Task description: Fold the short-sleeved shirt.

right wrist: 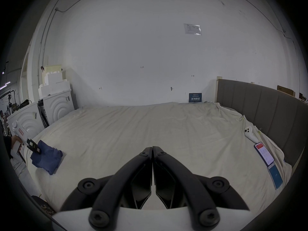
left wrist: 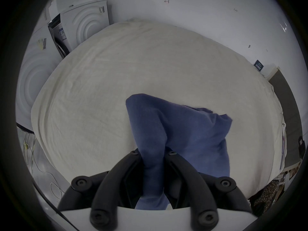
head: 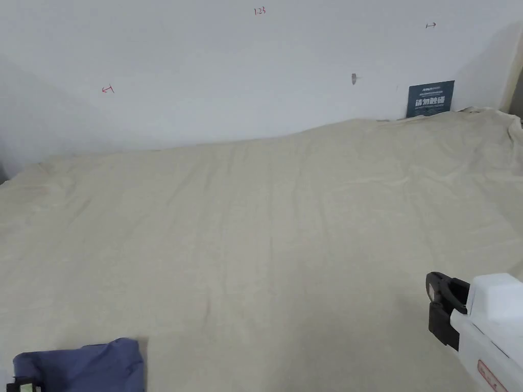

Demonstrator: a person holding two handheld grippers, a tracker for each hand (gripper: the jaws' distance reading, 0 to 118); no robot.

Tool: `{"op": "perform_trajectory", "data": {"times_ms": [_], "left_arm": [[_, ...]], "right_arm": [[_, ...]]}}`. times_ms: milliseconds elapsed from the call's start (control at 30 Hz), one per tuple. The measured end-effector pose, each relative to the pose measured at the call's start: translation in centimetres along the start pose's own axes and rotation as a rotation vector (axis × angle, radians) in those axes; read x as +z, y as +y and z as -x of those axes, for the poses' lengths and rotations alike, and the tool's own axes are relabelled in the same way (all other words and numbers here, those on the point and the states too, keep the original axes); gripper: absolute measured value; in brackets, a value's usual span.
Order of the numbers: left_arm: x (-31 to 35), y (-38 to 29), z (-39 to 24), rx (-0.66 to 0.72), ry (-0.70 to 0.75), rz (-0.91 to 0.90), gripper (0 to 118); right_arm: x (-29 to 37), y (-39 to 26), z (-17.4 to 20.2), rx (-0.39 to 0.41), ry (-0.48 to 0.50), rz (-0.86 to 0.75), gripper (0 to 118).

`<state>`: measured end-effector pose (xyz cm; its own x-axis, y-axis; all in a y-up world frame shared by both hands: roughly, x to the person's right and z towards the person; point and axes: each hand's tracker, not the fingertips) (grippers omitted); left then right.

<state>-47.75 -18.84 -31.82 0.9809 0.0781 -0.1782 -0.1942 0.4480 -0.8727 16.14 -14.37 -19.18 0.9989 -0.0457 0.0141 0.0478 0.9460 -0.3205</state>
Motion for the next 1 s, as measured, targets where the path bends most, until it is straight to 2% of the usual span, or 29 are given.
{"op": "perform_trajectory", "data": {"times_ms": [200,233,300,333,400,433,767,1000], "left_arm": [[-2.3,-0.8,-2.2,-0.017,0.114,0.033,19],[-2.2,-0.8,-2.5,-0.016,0.123,0.033,22],[-2.2,-0.6,-2.5,-0.027,0.14,0.028,43],[-1.9,-0.6,-2.7,-0.035,0.17,0.019,65],[-0.9,-0.6,-3.0,-0.032,0.191,-0.003,92],[-0.2,-0.7,-3.2,-0.032,0.183,-0.028,100],[13.2,-0.8,-11.6,-0.13,0.08,-0.464,100],[19.1,-2.1,-18.6,-0.162,-0.058,-0.653,100]], "right_arm": [[0.3,-0.2,-0.1,-0.006,0.008,0.016,0],[0.5,-0.2,-0.2,-0.005,0.008,0.016,0],[1.1,0.1,-0.6,-0.006,0.01,0.01,0],[1.2,0.2,-0.8,-0.007,0.012,0.008,0],[1.8,0.6,-1.3,-0.009,0.012,-0.002,0],[2.1,0.8,-1.5,-0.01,0.012,-0.007,0],[4.7,4.1,-2.9,-0.005,0.011,-0.109,0],[6.2,7.0,-3.2,0.016,-0.015,-0.18,0]]}}
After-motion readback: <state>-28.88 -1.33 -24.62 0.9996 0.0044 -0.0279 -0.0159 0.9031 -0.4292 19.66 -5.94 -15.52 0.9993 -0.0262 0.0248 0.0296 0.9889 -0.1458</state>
